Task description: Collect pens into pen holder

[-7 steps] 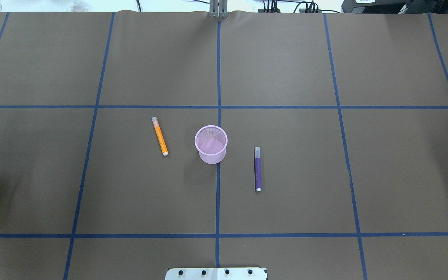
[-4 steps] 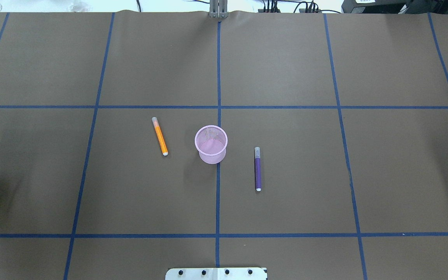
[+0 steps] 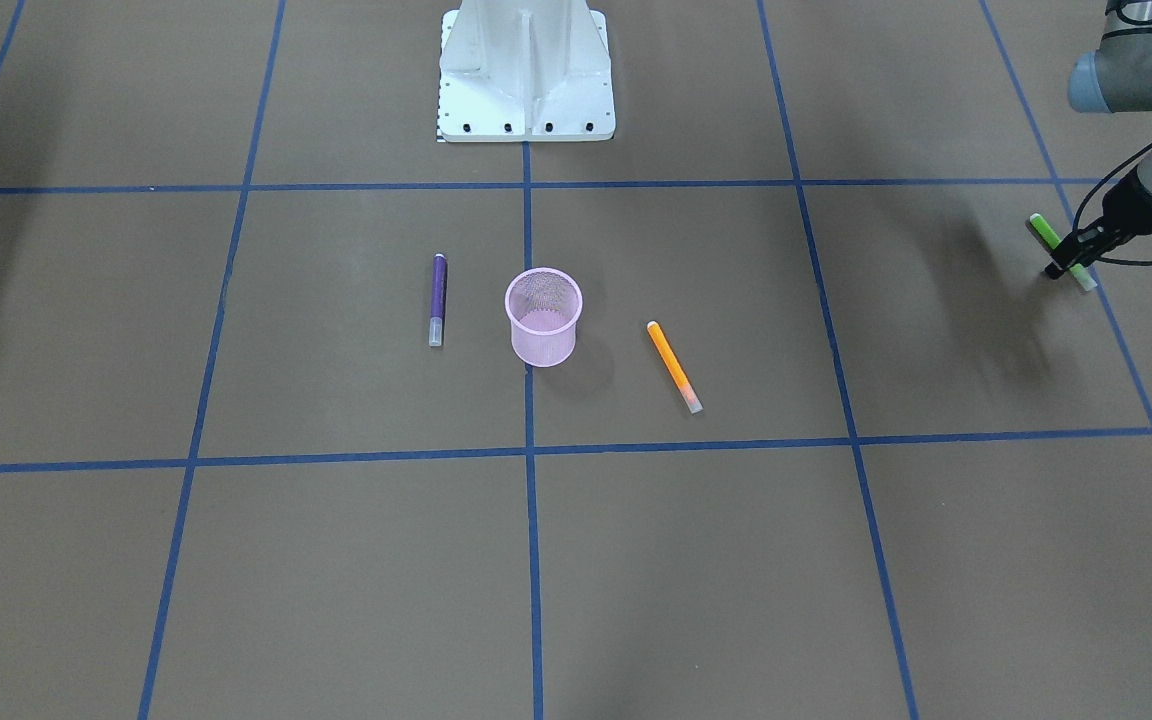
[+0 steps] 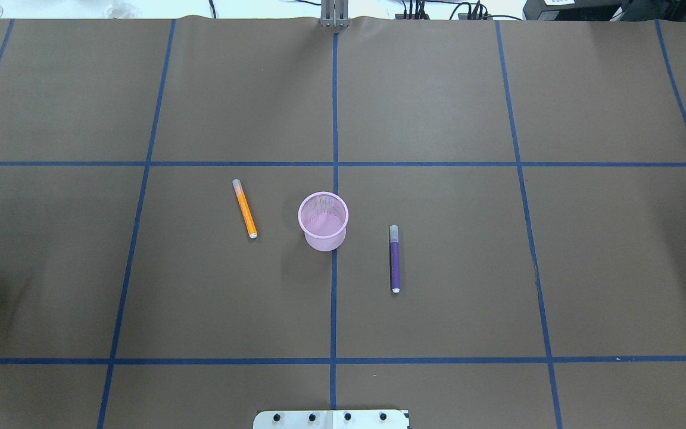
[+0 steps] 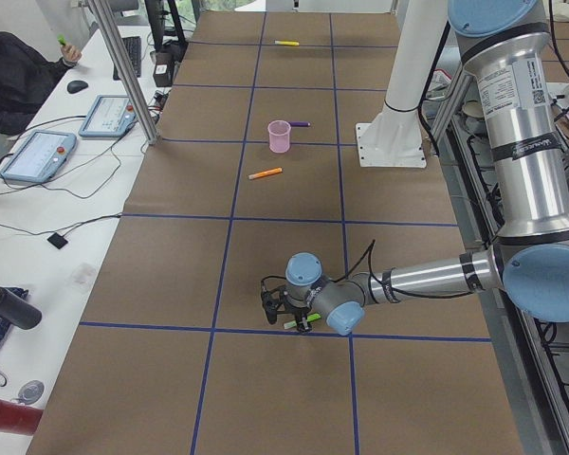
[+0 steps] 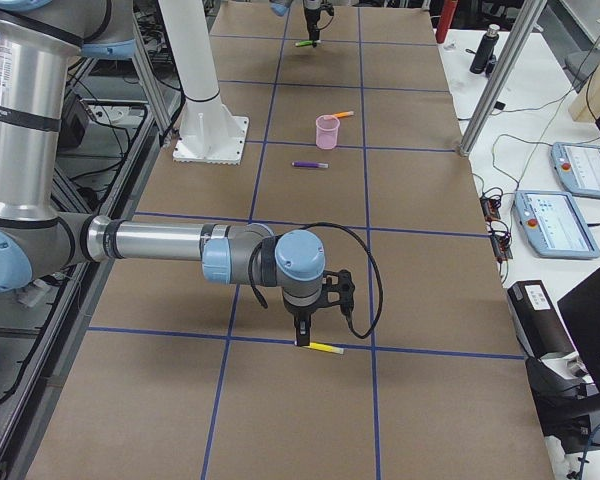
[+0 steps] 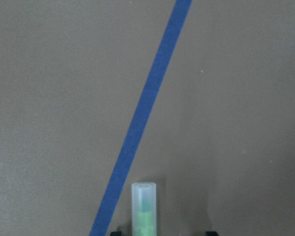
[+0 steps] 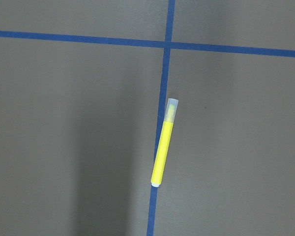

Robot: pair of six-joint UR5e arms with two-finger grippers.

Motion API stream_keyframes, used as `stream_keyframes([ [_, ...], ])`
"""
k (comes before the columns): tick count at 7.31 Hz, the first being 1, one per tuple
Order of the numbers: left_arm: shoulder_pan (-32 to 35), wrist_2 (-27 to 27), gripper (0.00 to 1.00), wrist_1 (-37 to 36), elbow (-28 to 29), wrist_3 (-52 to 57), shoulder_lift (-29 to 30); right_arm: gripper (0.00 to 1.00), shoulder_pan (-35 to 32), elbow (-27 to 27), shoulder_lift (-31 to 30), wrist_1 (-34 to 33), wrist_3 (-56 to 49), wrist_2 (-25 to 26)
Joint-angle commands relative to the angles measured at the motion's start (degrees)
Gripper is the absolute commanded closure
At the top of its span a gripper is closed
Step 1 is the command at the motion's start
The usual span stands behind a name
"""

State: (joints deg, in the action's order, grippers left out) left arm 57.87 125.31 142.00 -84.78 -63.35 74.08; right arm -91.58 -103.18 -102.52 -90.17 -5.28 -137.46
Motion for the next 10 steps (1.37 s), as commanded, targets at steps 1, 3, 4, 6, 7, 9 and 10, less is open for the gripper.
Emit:
stream_keyframes([
  [1, 0.05, -0.06, 0.40, 0.12, -0.82, 0.24, -1.38, 0.01, 0.00, 0.00, 0.04, 0.00, 0.01, 0.00],
  [3, -0.04, -0.07, 0.41, 0.12, -0.73, 0.24, -1.39, 0.01, 0.00, 0.08, 0.04, -0.09, 0.01, 0.00],
  [4, -0.04, -0.07, 0.42, 0.12, -0.73, 0.24, -1.39, 0.01, 0.00, 0.00, 0.04, -0.09, 0.01, 0.00],
  [6, -0.04, -0.07, 0.47, 0.12, -0.73, 0.24, -1.39, 0.01, 0.00, 0.08, 0.13, -0.09, 0.01, 0.00],
  [7, -0.12, -0.15, 0.48, 0.12, -0.56, 0.33, -1.39, 0.01, 0.00, 0.08, 0.13, -0.09, 0.01, 0.00],
  [9, -0.12, -0.24, 0.50, 0.04, -0.47, 0.33, -1.30, 0.01, 0.00, 0.26, 0.13, -0.44, 0.01, 0.00],
  [10, -0.21, -0.24, 0.51, 0.04, -0.38, 0.33, -1.22, 0.01, 0.00, 0.26, 0.13, -0.44, 0.01, 0.00],
])
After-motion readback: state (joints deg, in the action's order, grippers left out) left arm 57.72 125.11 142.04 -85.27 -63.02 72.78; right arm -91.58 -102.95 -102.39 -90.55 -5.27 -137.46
